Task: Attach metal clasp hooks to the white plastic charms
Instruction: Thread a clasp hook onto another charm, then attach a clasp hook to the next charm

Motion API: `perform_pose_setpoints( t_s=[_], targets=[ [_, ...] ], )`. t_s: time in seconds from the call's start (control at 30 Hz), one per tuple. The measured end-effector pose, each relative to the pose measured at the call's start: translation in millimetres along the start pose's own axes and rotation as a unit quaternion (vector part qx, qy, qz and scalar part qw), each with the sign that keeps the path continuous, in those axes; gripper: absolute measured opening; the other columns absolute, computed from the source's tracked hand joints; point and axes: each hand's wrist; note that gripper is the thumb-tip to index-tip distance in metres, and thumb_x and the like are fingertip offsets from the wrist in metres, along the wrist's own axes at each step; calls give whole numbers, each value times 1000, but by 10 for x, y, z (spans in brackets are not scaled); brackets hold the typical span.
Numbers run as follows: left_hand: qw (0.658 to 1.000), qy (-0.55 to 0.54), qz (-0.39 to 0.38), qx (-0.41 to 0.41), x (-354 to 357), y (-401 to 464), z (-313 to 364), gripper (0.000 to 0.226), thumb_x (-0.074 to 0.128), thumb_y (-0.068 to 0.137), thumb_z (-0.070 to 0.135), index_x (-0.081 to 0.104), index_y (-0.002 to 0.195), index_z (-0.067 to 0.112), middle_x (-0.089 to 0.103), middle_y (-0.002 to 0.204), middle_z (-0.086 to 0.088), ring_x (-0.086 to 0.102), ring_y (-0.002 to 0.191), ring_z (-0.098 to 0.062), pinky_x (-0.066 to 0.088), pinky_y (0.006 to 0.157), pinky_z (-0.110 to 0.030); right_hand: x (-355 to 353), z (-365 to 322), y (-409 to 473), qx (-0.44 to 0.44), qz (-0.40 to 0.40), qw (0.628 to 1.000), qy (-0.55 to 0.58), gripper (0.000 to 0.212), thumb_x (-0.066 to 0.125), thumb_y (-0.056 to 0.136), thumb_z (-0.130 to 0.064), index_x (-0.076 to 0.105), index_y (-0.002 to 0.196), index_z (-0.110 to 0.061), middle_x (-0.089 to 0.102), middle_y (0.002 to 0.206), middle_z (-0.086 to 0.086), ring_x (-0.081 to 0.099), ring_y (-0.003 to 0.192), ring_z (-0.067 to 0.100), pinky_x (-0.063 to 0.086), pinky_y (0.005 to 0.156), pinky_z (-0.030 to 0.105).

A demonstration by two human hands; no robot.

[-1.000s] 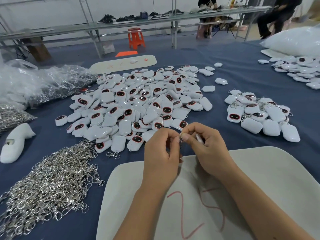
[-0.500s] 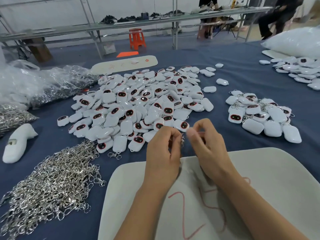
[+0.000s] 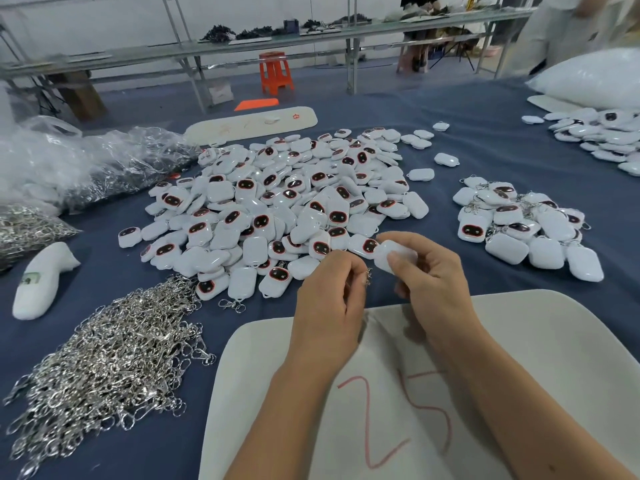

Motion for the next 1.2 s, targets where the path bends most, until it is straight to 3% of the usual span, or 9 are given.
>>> perform_pose_setpoints(
  t_s=[0.07,0.2,0.37,0.6,0.83,1.0,1.1,1.2],
  targets=[
    [1000,-7,-6,-1,-12,0,8,15,59,94,11,57,87,24,59,82,9,56,75,-18,42,62,-23,12,2,-4,23,-4,999,32,31,63,100,-9,76,109,-36,64,67,1,54,58,15,45,50,25],
    [1000,-17,-10,3,-18,10,19,12,59,91,13,59,85,23,60,80,9,57,74,-18,40,62,-19,40,-16,-13,15,21,999,28,18,77,92,-11,74,102,-25,72,80,-10,60,66,8,53,62,23],
    [999,-37,-4,-10,-7,14,-5,14,60,89,15,58,82,26,62,77,8,58,71,-19,43,60,-22,10,-15,-20,32,-16,999,41,4,72,98,-16,74,98,-20,63,67,-5,52,57,12,43,50,20],
    [998,-47,11,-33,-11,22,-46,15,60,88,16,58,79,28,62,74,7,58,67,-19,44,56,-25,49,-8,-39,7,-13,1000,11,9,65,103,-21,70,96,-25,61,62,0,52,52,15,41,46,23],
    [998,-49,0,-42,-9,19,-25,10,60,85,19,58,77,25,61,72,5,58,67,-19,47,58,-34,37,-3,7,31,1,997,78,7,57,108,-25,64,105,-25,45,61,4,35,49,13,30,41,22],
    [998,-53,2,-45,-11,22,-15,10,60,83,18,57,75,24,61,70,5,56,65,-17,44,57,-30,45,3,3,43,-35,988,145,15,64,103,-30,62,96,-16,45,66,4,35,54,15,33,44,23],
    [998,-44,3,-40,-16,27,-11,10,60,83,18,58,75,24,61,71,6,57,66,-17,43,57,-25,28,9,0,26,-30,996,86,6,69,101,-22,65,96,-21,47,66,2,38,57,17,38,48,25],
    [999,-38,-1,-32,-23,32,-10,9,61,83,18,60,76,24,62,72,8,58,68,-16,40,58,-18,29,41,-4,32,-10,998,55,23,75,95,-14,65,107,-32,59,73,-4,48,63,17,45,55,27]
  ],
)
Point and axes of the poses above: each hand's wrist, its own y-axis towards the middle knuckle, its own x-axis out of the palm, z = x × y
